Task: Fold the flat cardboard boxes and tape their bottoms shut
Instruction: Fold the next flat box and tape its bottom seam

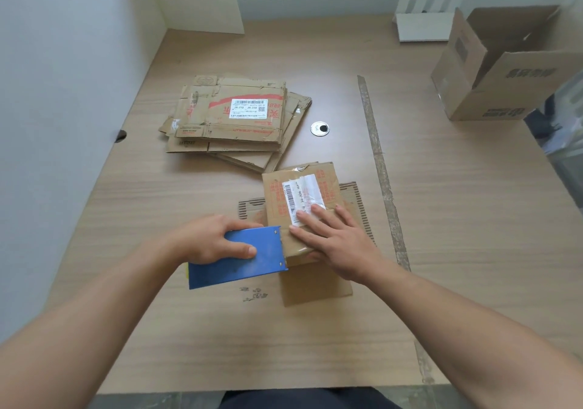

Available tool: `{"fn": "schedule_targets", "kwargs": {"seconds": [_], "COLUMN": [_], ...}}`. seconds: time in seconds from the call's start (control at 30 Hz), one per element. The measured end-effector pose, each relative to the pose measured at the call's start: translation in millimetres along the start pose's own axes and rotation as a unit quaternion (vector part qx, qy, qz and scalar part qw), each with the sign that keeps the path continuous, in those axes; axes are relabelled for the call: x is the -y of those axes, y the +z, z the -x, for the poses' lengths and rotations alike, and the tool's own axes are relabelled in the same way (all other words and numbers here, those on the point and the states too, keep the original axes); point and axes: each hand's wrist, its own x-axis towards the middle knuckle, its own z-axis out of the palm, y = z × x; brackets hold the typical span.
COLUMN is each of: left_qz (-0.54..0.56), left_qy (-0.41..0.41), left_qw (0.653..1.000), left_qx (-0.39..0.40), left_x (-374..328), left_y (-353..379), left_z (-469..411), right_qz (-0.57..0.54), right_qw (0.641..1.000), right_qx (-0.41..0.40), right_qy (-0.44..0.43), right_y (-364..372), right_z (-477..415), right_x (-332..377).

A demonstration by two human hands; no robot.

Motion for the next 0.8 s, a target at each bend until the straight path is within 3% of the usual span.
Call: {"fn": "schedule_targets", "kwargs": {"seconds": [0.23,0.5,0.8], "left_qz": [0.026,-0.002,-0.085], "left_qy": [0.006,-0.021,-0.058], "left_qw": [1.000,1.000,0.994], "left_qx": [-0.011,-0.010,-0.043], "left_x": [26.7,65.9,61.5], "left_y": [-3.5,-19.8,-5.8], "left_z": [18.2,24.7,-5.4], "right_qz": [-0.010,-0.002,0.004], "right_qw": [0.999,0.999,0.999], "right_qx": [0.036,0.025,0.034], "right_qy": [0.018,0.030,0.035], "right_y": [-2.4,1.1,0.2], "right_z": [-1.9,-3.8,-4.1], "right_x": [0.7,1.4,3.4]}}
